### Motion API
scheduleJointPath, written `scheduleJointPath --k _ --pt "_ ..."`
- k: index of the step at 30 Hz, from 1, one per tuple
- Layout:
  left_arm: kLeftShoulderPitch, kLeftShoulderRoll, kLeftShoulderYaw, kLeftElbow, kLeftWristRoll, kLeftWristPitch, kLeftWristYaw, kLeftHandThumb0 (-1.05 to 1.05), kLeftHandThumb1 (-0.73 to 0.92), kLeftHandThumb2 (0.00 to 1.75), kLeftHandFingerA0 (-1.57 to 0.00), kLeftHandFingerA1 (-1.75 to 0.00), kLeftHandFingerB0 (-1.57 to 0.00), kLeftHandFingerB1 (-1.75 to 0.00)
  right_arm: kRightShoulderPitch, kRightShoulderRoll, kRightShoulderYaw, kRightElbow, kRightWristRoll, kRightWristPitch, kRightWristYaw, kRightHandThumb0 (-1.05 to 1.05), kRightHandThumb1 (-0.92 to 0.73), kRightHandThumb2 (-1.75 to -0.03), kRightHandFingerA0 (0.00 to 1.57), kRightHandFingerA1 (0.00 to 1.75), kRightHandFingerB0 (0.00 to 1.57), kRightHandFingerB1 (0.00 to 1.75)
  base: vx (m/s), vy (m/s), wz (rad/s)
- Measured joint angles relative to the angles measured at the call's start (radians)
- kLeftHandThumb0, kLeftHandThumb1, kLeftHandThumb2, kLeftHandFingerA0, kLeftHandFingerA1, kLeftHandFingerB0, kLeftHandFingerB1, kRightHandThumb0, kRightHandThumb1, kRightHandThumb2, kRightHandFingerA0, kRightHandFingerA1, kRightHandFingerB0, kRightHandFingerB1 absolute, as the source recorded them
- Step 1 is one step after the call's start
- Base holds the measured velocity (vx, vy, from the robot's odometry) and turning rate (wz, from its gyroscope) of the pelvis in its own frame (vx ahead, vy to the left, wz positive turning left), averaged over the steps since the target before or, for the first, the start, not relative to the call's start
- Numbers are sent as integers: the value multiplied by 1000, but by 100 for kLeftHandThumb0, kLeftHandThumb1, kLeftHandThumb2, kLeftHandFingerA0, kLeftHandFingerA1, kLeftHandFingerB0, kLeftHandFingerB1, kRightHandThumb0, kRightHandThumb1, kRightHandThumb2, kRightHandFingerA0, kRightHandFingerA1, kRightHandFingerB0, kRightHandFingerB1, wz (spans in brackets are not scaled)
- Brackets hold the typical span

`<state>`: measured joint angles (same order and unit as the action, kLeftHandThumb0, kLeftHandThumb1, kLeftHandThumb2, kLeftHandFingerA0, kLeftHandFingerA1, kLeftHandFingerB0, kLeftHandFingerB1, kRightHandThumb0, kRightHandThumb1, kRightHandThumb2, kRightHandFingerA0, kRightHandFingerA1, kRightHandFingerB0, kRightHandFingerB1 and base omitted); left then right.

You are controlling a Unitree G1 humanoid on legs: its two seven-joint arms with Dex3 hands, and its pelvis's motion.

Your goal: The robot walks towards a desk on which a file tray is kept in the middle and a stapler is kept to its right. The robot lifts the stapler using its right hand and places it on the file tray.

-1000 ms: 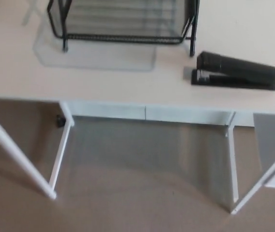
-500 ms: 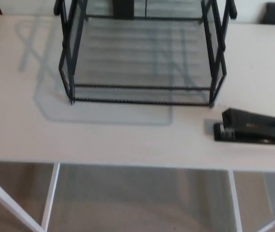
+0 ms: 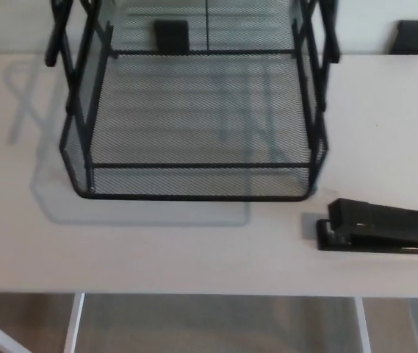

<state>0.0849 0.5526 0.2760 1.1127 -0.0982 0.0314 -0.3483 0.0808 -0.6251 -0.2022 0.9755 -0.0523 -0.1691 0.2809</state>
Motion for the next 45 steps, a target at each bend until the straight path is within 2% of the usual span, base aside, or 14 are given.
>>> scheduleJointPath --k 8,9,10,13,14,16,18,20,23,24,25,37,44,45 --pt "-3 2 4 7 -1 0 0 -90 78 104 0 -16 0 -4 -14 -4 23 21 -9 -3 -1 -60 -64 -62 19 38 5 17 29 216 6" --pt "-3 2 4 8 -1 0 0 -88 77 104 0 -17 0 -6 -18 -6 29 21 -12 -4 -2 -66 -51 -82 10 46 3 21 0 0 0" --pt "-5 2 5 9 -1 0 0 -89 77 104 0 -18 0 -7 -22 -10 30 20 -14 -4 -2 -58 -65 -59 19 37 1 24 60 77 71" --pt "-12 -4 8 8 -2 0 1 -85 76 107 0 -24 0 -12 -30 -17 32 24 -18 -4 -6 -55 -62 -60 17 38 5 19 44 61 22" --pt "-2 -7 5 9 -1 0 1 -83 75 105 0 -24 0 -12 -33 -18 29 26 -17 -4 -7 -63 -44 -82 2 44 0 19 74 111 0" --pt "7 -6 5 13 -1 0 3 -82 74 105 0 -25 0 -12 -34 -25 23 34 -17 8 -16 -63 -48 -83 8 46 0 20 22 194 -4" --pt "6 -7 5 20 -1 0 5 -85 74 103 0 -22 0 -10 -34 -35 23 35 -18 18 -19 -59 -63 -58 19 36 0 24 37 248 -31" --pt "2 -17 8 28 -2 0 10 -88 76 106 0 -21 0 -8 -34 -37 16 35 -16 28 -24 -63 -46 -81 20 51 0 18 39 272 -43" --pt "-4 -1 6 31 0 -1 13 -87 75 103 0 -19 0 -7 -36 -19 16 35 -13 24 -15 -58 -63 -62 21 40 2 16 21 239 -20" --pt "-9 1 9 32 -2 -1 13 -85 75 104 0 -21 0 -10 -37 -18 17 36 -13 24 -12 -63 -48 -83 17 49 0 16 9 158 -4" --pt "-11 2 11 33 -2 -1 13 -84 75 105 0 -22 0 -11 -38 -18 18 36 -13 24 -10 -53 -60 -58 24 41 0 21 -16 97 6" --pt "-3 -8 15 28 -2 0 12 -88 77 104 0 -18 0 -6 -64 5 -20 59 21 9 14 -61 -47 -80 16 48 0 14 -7 -125 11" --pt "-2 -13 29 26 -5 0 12 -80 73 105 0 -27 0 -15 -76 1 -10 64 19 -1 30 -60 -46 -79 16 48 0 15 -24 -56 -1" --pt "0 -14 27 24 -4 0 13 -79 73 105 0 -27 0 -16 -82 -5 -6 72 18 0 29 -52 -60 -59 18 38 0 17 -29 107 -7"
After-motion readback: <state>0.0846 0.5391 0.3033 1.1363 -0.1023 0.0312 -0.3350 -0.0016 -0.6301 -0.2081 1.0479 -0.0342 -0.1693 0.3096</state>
